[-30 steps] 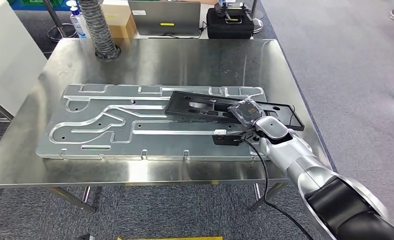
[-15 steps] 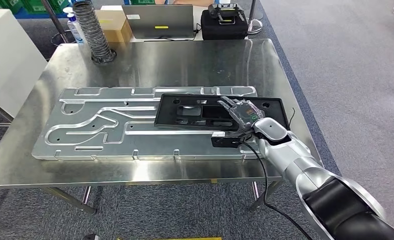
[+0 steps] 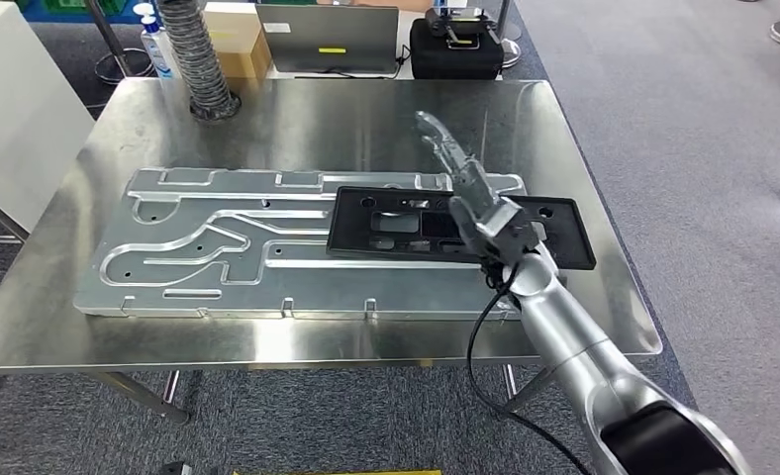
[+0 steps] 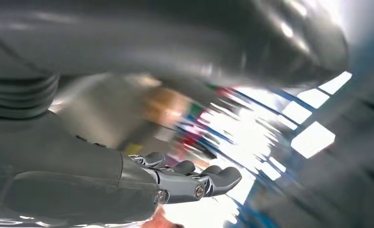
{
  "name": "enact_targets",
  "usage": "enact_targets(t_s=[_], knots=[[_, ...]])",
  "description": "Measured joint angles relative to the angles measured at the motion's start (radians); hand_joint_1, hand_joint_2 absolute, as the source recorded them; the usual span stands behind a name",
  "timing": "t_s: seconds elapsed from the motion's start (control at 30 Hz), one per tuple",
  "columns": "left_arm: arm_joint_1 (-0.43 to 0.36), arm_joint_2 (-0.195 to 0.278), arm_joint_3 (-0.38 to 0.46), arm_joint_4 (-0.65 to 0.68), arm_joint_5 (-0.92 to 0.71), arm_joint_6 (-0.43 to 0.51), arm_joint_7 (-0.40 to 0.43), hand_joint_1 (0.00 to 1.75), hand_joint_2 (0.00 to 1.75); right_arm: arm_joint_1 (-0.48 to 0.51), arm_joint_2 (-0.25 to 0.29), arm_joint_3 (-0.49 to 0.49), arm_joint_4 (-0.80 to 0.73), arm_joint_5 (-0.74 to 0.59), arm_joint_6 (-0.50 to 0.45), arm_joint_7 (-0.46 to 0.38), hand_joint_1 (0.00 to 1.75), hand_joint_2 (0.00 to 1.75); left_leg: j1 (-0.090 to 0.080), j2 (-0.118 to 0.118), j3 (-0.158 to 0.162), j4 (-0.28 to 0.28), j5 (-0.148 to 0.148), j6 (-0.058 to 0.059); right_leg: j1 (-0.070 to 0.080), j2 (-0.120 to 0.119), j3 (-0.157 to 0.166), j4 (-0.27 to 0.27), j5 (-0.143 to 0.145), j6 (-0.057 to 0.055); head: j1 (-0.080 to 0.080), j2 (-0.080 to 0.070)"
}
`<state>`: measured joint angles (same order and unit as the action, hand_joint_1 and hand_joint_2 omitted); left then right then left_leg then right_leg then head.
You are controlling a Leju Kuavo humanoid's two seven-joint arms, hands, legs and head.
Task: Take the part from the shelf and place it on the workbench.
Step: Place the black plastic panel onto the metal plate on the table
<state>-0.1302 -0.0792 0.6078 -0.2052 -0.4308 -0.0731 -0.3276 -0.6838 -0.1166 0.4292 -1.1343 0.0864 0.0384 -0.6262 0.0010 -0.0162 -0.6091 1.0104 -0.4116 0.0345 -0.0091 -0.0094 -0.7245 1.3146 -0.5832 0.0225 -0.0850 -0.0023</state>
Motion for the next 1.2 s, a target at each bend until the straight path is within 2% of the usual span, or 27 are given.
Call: enact_targets(t_s=[0.03,0.07,0.13,0.17,0.2,0.27,0.33,0.37,0.43,0.47,0.5,0.53,0.57,0.63,0.67,0.7,0.8,0.83,0.87,0.93,0.97,1.0,1.03,1.07,1.13,1.17,1.2], knots=[[0.009,0.001,0.009,0.0,0.011,-0.005,-0.01,0.0,0.0,0.032,0.013,-0.036,-0.074,0.001,-0.044,-0.009,0.0,0.0,-0.002,0.006,0.002,0.001,-0.003,0.001,0.001,0.0,0.004,-0.018,0.021,-0.002,0.0,0.0],[0.02,0.001,0.02,0.0,0.025,-0.012,-0.025,0.0,0.0,0.066,0.03,-0.084,-0.154,0.038,-0.118,-0.015,0.0,0.0,-0.003,0.012,0.005,0.002,-0.007,0.001,0.002,-0.002,0.029,-0.076,0.057,-0.007,0.0,0.0],[0.044,0.003,0.044,0.0,0.05,-0.027,-0.057,0.0,0.0,0.139,0.074,-0.215,-0.311,0.145,-0.289,-0.015,0.0,0.0,-0.007,0.023,0.012,0.005,-0.015,-0.003,0.013,-0.023,0.098,-0.226,0.12,-0.02,0.0,0.0],[0.056,0.004,0.057,0.0,0.06,-0.035,-0.07,0.0,0.0,0.177,0.1,-0.292,-0.378,0.191,-0.36,-0.014,0.0,0.0,-0.007,0.028,0.015,0.005,-0.018,-0.007,0.02,-0.03,0.12,-0.276,0.135,-0.026,0.0,0.0],[0.066,0.005,0.068,0.0,0.066,-0.041,-0.078,0.0,0.0,0.218,0.123,-0.371,-0.431,0.226,-0.408,-0.013,0.0,0.0,-0.007,0.034,0.017,0.005,-0.021,-0.011,0.026,-0.034,0.129,-0.301,0.137,-0.03,0.0,0.0],[0.079,0.006,0.087,0.0,0.072,-0.051,-0.085,0.0,0.0,0.313,0.154,-0.525,-0.504,0.288,-0.47,-0.016,0.0,0.0,-0.005,0.046,0.021,0.004,-0.026,-0.019,0.03,-0.021,0.135,-0.311,0.141,-0.037,0.0,0.0],[0.085,0.008,0.103,0.0,0.072,-0.057,-0.084,0.0,0.0,0.423,0.164,-0.667,-0.541,0.358,-0.518,-0.018,0.0,0.0,-0.002,0.045,0.019,0.027,-0.052,-0.024,0.027,-0.013,0.146,-0.325,0.15,-0.045,0.0,0.0],[0.087,0.009,0.11,0.0,0.07,-0.058,-0.083,0.0,0.0,0.475,0.163,-0.73,-0.547,0.391,-0.54,-0.019,0.0,0.0,-0.001,0.039,0.007,0.063,-0.082,-0.026,0.025,-0.01,0.15,-0.332,0.155,-0.049,0.0,0.0],[0.091,0.011,0.122,0.0,0.066,-0.06,-0.081,0.0,0.0,0.575,0.161,-0.833,-0.545,0.467,-0.587,-0.017,0.0,0.0,0.001,0.028,-0.037,0.19,-0.161,-0.031,0.024,-0.005,0.147,-0.333,0.158,-0.053,0.0,0.0],[0.094,0.012,0.127,0.0,0.064,-0.061,-0.08,0.0,0.0,0.62,0.161,-0.877,-0.537,0.507,-0.606,-0.015,0.0,0.0,0.002,0.026,-0.057,0.25,-0.19,-0.034,0.024,-0.001,0.144,-0.331,0.159,-0.053,0.0,0.0],[0.096,0.013,0.13,0.0,0.062,-0.061,-0.079,0.0,0.0,0.66,0.163,-0.915,-0.526,0.549,-0.619,-0.013,0.0,0.0,0.003,0.026,-0.064,0.282,-0.201,-0.038,0.023,0.003,0.14,-0.328,0.159,-0.053,0.0,0.0],[0.097,0.015,0.134,0.0,0.059,-0.062,-0.079,0.0,0.0,0.691,0.166,-0.948,-0.513,0.588,-0.626,-0.011,0.0,0.0,0.004,0.026,-0.052,0.274,-0.192,-0.04,0.021,0.008,0.136,-0.324,0.16,-0.051,0.0,0.0],[0.097,0.016,0.137,0.0,0.057,-0.062,-0.079,0.0,0.0,0.715,0.171,-0.978,-0.499,0.625,-0.627,-0.008,0.0,0.0,0.005,0.025,-0.021,0.226,-0.167,-0.042,0.018,0.014,0.131,-0.319,0.161,-0.05,0.0,0.0],[0.096,0.019,0.145,0.0,0.055,-0.063,-0.081,0.0,0.0,0.746,0.181,-1.025,-0.471,0.709,-0.622,0.003,0.0,0.0,0.007,0.015,0.061,0.082,-0.115,-0.042,0.015,0.024,0.122,-0.309,0.163,-0.043,0.0,0.0],[0.094,0.019,0.147,0.0,0.054,-0.063,-0.082,0.0,0.0,0.757,0.184,-1.043,-0.455,0.754,-0.616,0.012,0.0,0.0,0.007,0.011,0.088,0.03,-0.1,-0.039,0.014,0.029,0.119,-0.305,0.166,-0.038,0.0,0.0],[0.093,0.02,0.149,0.0,0.052,-0.063,-0.083,0.0,0.0,0.764,0.187,-1.058,-0.437,0.796,-0.61,0.02,0.0,0.0,0.005,0.007,0.101,0.003,-0.094,-0.034,0.014,0.033,0.117,-0.303,0.169,-0.031,0.0,0.0],[0.089,0.019,0.153,0.0,0.045,-0.064,-0.08,0.0,0.0,0.775,0.202,-1.101,-0.372,0.871,-0.599,0.037,0.0,0.0,0.001,0.011,0.094,-0.008,-0.076,-0.012,0.01,0.037,0.111,-0.305,0.175,-0.011,0.0,0.0],[0.089,0.019,0.154,0.0,0.043,-0.065,-0.077,0.0,0.0,0.777,0.212,-1.116,-0.351,0.881,-0.598,0.039,0.0,0.0,0.002,0.014,0.088,-0.011,-0.065,-0.005,0.009,0.035,0.104,-0.295,0.16,-0.005,0.0,0.0],[0.088,0.018,0.155,0.0,0.04,-0.065,-0.075,0.0,0.0,0.778,0.225,-1.133,-0.332,0.889,-0.596,0.04,0.0,0.0,0.003,0.017,0.079,-0.015,-0.054,0.001,0.007,0.032,0.09,-0.268,0.127,-0.001,0.0,0.0],[0.088,0.018,0.156,0.0,0.034,-0.065,-0.07,0.0,0.0,0.778,0.257,-1.159,-0.298,0.906,-0.593,0.04,0.0,0.0,0.003,0.023,0.058,-0.016,-0.036,0.007,0.003,0.025,0.053,-0.165,0.032,0.006,0.0,0.0],[0.088,0.018,0.157,0.0,0.031,-0.065,-0.066,0.0,0.0,0.776,0.274,-1.171,-0.276,0.917,-0.591,0.04,0.0,0.0,0.002,0.026,0.047,-0.015,-0.028,0.007,0.002,0.023,0.039,-0.106,-0.005,0.009,0.0,0.0],[0.089,0.018,0.159,0.0,0.028,-0.065,-0.06,0.0,0.0,0.775,0.291,-1.185,-0.251,0.931,-0.588,0.04,0.0,0.0,0.002,0.029,0.035,-0.015,-0.02,0.007,0.001,0.023,0.036,-0.064,-0.021,0.011,0.0,0.0],[0.089,0.017,0.16,0.0,0.025,-0.065,-0.054,0.0,0.0,0.774,0.308,-1.201,-0.224,0.946,-0.586,0.041,0.0,0.0,0.001,0.031,0.023,-0.014,-0.011,0.005,0.001,0.022,0.048,-0.05,-0.016,0.012,0.0,0.0],[0.089,0.016,0.161,0.0,0.021,-0.064,-0.048,0.0,0.0,0.772,0.327,-1.219,-0.198,0.963,-0.586,0.041,0.0,0.0,0.001,0.033,0.01,-0.013,-0.002,0.002,0.001,0.022,0.078,-0.072,0.006,0.011,0.0,0.0],[0.089,0.014,0.162,0.0,0.014,-0.062,-0.037,0.0,0.0,0.763,0.363,-1.258,-0.146,1.0,-0.583,0.041,0.0,0.0,0.001,0.035,-0.013,-0.01,0.014,-0.005,0.002,0.016,0.181,-0.197,0.043,0.007,0.0,0.0],[0.089,0.012,0.163,0.0,0.012,-0.061,-0.033,0.0,0.0,0.753,0.379,-1.278,-0.115,1.016,-0.577,0.043,0.0,0.0,0.0,0.037,-0.019,-0.008,0.022,-0.01,0.005,0.014,0.23,-0.264,0.047,0.002,0.0,0.0],[0.089,0.011,0.164,0.0,0.009,-0.06,-0.03,0.0,0.0,0.743,0.392,-1.3,-0.078,1.029,-0.57,0.045,0.0,0.0,0.0,0.039,-0.021,-0.007,0.029,-0.016,0.008,0.012,0.264,-0.311,0.046,-0.005,0.0,0.0]])
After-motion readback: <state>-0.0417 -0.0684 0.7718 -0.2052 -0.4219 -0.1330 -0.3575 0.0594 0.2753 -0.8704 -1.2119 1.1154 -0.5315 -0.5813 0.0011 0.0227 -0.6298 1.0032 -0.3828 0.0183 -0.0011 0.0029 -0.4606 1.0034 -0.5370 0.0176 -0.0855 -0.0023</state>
